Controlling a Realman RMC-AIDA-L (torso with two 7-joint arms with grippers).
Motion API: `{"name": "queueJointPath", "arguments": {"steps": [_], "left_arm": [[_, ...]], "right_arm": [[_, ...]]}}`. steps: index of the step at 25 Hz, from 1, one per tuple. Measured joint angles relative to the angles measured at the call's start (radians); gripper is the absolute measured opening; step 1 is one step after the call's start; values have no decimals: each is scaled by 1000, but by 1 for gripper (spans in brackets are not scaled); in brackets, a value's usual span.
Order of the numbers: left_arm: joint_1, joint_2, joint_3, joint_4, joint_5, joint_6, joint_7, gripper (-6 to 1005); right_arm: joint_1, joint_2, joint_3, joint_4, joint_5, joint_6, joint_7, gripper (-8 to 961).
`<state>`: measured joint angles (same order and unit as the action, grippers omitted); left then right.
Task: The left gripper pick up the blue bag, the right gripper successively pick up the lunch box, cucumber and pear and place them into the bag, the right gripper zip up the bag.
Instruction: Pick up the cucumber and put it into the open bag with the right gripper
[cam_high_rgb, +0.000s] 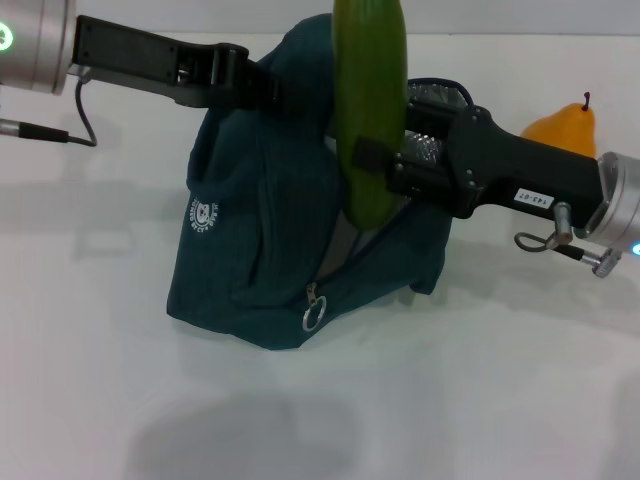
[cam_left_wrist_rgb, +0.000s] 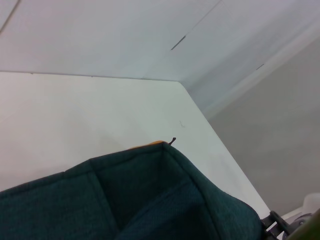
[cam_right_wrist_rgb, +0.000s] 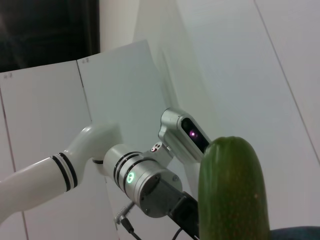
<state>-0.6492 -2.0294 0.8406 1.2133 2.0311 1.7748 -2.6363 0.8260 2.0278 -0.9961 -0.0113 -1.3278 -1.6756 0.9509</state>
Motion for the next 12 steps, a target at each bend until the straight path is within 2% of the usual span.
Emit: {"name": "queueJointPath", "arguments": {"steps": [12], "left_arm": [[-3, 0, 0, 0, 0, 3, 1, 44]], "right_arm": [[27, 0, -1, -1, -11, 5, -6, 650]]}}
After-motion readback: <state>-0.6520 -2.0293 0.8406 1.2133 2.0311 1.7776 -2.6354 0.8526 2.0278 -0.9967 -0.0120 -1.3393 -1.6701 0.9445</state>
